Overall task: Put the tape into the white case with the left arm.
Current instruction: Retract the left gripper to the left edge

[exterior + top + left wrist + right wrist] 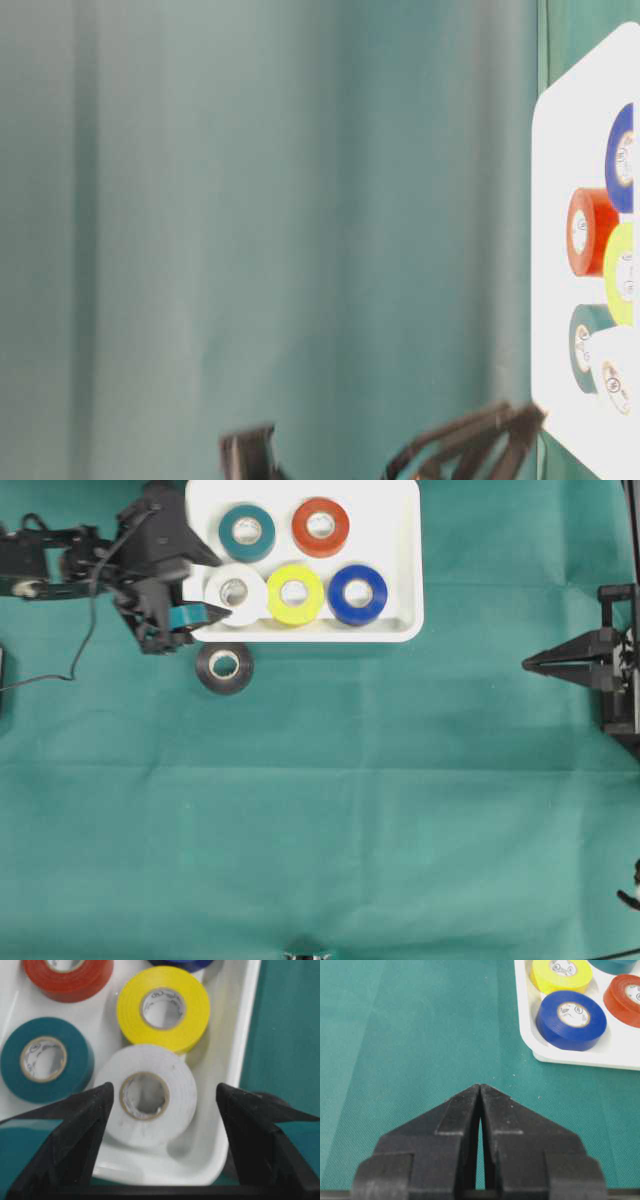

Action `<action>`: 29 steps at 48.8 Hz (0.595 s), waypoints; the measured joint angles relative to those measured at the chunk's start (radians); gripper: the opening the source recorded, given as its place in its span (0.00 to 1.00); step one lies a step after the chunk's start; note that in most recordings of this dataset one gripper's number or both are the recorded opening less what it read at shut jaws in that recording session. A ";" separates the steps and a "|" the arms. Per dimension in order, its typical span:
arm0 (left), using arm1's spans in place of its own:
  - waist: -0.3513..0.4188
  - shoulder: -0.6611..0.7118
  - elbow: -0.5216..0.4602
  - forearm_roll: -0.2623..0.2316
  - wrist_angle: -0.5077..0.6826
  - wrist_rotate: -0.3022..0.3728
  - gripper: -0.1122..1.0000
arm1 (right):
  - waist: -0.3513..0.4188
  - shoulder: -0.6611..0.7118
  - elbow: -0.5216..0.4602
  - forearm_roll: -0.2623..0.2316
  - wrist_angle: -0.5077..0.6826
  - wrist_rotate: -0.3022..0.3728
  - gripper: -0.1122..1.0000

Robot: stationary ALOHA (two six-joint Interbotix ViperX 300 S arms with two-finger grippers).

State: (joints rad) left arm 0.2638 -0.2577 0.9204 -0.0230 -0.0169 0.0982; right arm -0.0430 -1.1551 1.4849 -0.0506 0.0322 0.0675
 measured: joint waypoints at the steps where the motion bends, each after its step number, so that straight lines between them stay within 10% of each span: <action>1: -0.002 -0.015 0.015 0.000 -0.006 0.000 0.82 | 0.000 0.000 0.000 0.000 0.000 0.000 0.01; 29: -0.041 -0.354 0.265 0.002 -0.032 0.002 0.82 | 0.000 0.000 0.000 0.000 0.000 0.000 0.01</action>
State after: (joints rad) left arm 0.2224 -0.6121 1.1858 -0.0215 -0.0491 0.0997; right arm -0.0430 -1.1551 1.4849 -0.0506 0.0322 0.0675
